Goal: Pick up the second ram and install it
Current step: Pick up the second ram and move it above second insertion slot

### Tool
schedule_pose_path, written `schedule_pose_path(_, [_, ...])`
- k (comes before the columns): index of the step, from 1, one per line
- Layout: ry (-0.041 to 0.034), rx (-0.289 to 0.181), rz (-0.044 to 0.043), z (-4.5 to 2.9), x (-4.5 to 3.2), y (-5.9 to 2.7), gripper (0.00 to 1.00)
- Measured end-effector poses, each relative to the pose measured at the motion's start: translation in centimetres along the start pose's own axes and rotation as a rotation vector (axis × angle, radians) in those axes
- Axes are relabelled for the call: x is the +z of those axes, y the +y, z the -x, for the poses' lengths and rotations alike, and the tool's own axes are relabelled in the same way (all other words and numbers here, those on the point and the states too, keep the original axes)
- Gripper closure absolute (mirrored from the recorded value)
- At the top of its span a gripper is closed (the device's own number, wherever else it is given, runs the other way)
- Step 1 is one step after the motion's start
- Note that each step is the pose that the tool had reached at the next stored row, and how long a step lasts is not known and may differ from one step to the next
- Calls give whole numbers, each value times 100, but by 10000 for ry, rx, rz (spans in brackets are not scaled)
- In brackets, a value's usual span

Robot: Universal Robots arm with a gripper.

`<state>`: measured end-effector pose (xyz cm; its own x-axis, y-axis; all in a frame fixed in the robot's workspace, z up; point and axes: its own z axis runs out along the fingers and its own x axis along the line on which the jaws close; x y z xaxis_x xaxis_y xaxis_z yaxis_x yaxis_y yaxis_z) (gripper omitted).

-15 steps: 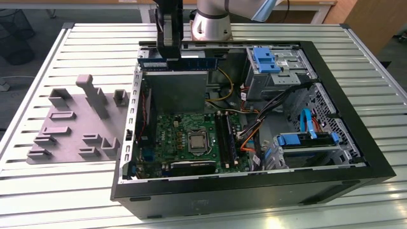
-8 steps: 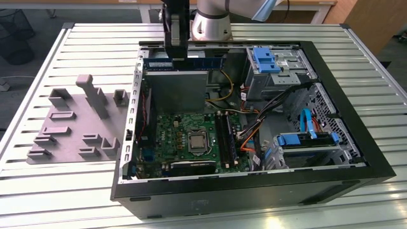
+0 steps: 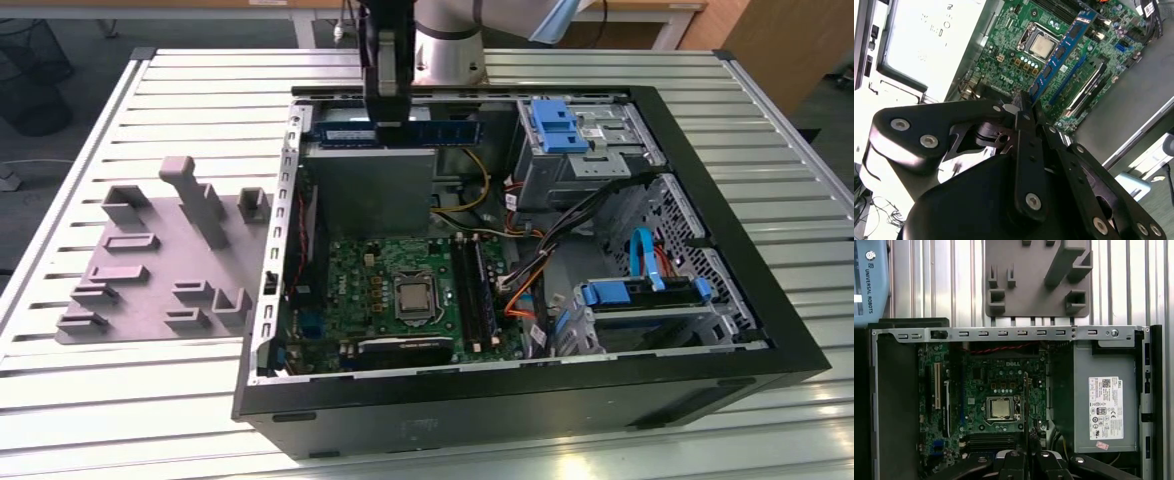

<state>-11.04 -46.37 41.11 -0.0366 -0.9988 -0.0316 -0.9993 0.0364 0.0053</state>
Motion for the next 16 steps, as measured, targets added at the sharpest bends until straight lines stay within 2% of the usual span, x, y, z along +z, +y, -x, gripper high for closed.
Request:
schedule_pose_path(12, [-1,1,-1,7,0,-189,86])
schedule_pose_path(16, [-1,0,0,11,-1,-287,86])
